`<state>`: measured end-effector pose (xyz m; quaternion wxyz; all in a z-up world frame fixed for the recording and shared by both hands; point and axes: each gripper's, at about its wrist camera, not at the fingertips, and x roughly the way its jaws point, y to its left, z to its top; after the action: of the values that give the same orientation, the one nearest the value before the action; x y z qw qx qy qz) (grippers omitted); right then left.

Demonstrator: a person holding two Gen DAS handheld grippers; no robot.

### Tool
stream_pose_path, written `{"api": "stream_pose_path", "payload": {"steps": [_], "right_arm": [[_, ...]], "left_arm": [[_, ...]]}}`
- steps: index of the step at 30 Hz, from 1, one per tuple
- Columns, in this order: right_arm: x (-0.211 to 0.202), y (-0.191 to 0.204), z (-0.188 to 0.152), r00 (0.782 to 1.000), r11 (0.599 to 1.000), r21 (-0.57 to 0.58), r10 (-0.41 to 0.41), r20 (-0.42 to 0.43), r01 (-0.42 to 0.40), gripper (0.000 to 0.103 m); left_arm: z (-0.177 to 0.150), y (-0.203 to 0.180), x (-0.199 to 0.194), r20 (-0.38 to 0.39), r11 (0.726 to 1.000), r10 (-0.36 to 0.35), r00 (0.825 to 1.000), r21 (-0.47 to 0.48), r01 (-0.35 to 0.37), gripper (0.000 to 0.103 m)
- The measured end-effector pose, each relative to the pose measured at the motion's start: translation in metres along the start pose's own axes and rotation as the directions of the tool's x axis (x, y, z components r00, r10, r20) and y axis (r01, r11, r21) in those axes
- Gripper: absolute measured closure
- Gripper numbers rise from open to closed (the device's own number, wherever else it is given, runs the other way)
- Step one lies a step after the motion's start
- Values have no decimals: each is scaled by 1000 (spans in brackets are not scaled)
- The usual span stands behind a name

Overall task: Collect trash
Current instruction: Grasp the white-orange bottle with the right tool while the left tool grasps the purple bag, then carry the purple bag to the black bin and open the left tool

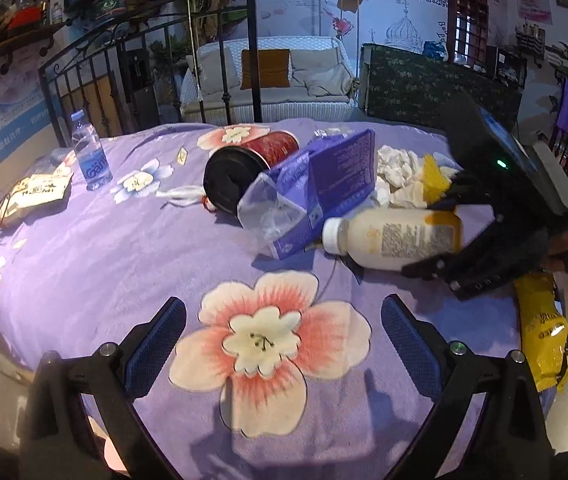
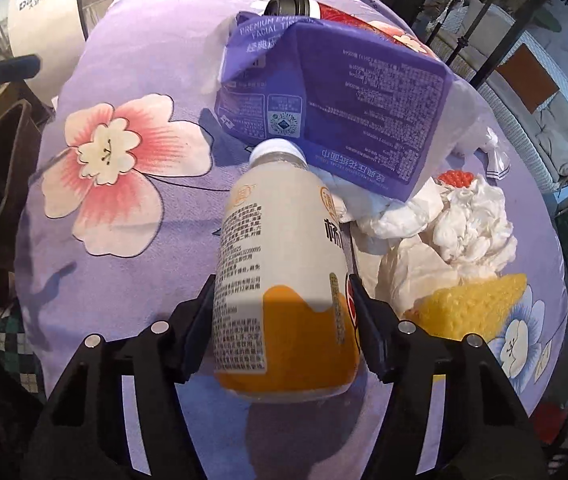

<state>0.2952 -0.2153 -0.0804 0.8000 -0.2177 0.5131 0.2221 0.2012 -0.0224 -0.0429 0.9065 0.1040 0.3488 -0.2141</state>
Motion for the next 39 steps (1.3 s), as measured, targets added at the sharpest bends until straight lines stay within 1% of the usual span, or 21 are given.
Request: {"api": "stream_pose_path", "payload": {"steps": [3, 6, 7, 9, 10, 12, 14, 16, 18, 19, 20, 21, 24, 26, 29, 32, 35, 37, 39], "right_arm": [[-19, 0, -15, 999, 998, 55, 26, 31, -27, 41], [-31, 7, -41, 996, 994, 98, 48, 71, -55, 41], [-34, 10, -43, 995, 992, 112, 51, 82, -60, 41], [-41, 7, -50, 993, 986, 151, 63, 102, -78, 41], [-43, 4, -57, 991, 982, 168, 66, 113, -85, 41], [-45, 3, -59, 989, 977, 194, 68, 135, -93, 41], [-51, 2, -65, 985, 972, 213, 68, 160, -102, 41], [-56, 1, -70, 980, 966, 228, 79, 181, -120, 41], [-60, 1, -73, 977, 964, 234, 78, 199, -124, 41], [-62, 1, -74, 976, 964, 238, 73, 205, -122, 41], [-62, 0, -75, 975, 962, 243, 74, 208, -125, 41], [-63, 0, -77, 974, 959, 251, 78, 212, -132, 41], [-61, -1, -82, 973, 954, 269, 71, 220, -131, 41], [-62, -1, -85, 972, 952, 280, 62, 228, -126, 41], [-63, -4, -89, 966, 940, 312, 61, 250, -140, 41], [-66, -4, -90, 963, 932, 338, 37, 265, -129, 41], [-74, -2, -92, 956, 922, 364, 22, 292, -132, 41], [-79, 2, -93, 953, 918, 378, 2, 303, -122, 41], [-88, 7, -94, 947, 906, 401, 0, 322, -136, 41]], "left_arm": [[25, 3, 12, 32, 998, -51, 998, 34, 50, 7], [48, -3, 34, 5, 991, -86, 996, 100, 85, 7], [55, -6, 42, -6, 988, -88, 996, 129, 88, 8], [69, -13, 57, -8, 980, -59, 998, 188, 59, 10], [75, -16, 64, -15, 975, -57, 998, 214, 59, 10], [85, -21, 79, -48, 962, -55, 997, 266, 66, 11], [92, -27, 94, -97, 945, -58, 994, 316, 86, 12], [96, -34, 107, -138, 926, -38, 990, 367, 87, 19], [96, -40, 119, -173, 911, -16, 985, 403, 86, 32], [95, -42, 123, -185, 907, -5, 983, 414, 82, 36], [93, -43, 126, -193, 905, 1, 981, 417, 81, 46], [92, -43, 128, -198, 907, 0, 980, 413, 84, 58], [88, -42, 127, -198, 923, -2, 980, 376, 78, 76], [85, -39, 122, -199, 936, -32, 980, 338, 99, 84], [81, -39, 109, -174, 947, -47, 984, 305, 99, 89], [76, -34, 92, -134, 966, -64, 989, 242, 95, 94], [73, -23, 71, -93, 981, -101, 991, 157, 115, 94], [69, -17, 52, -52, 986, -114, 992, 114, 119, 94], [61, -9, 31, -14, 989, -124, 992, 74, 124, 94]]}}
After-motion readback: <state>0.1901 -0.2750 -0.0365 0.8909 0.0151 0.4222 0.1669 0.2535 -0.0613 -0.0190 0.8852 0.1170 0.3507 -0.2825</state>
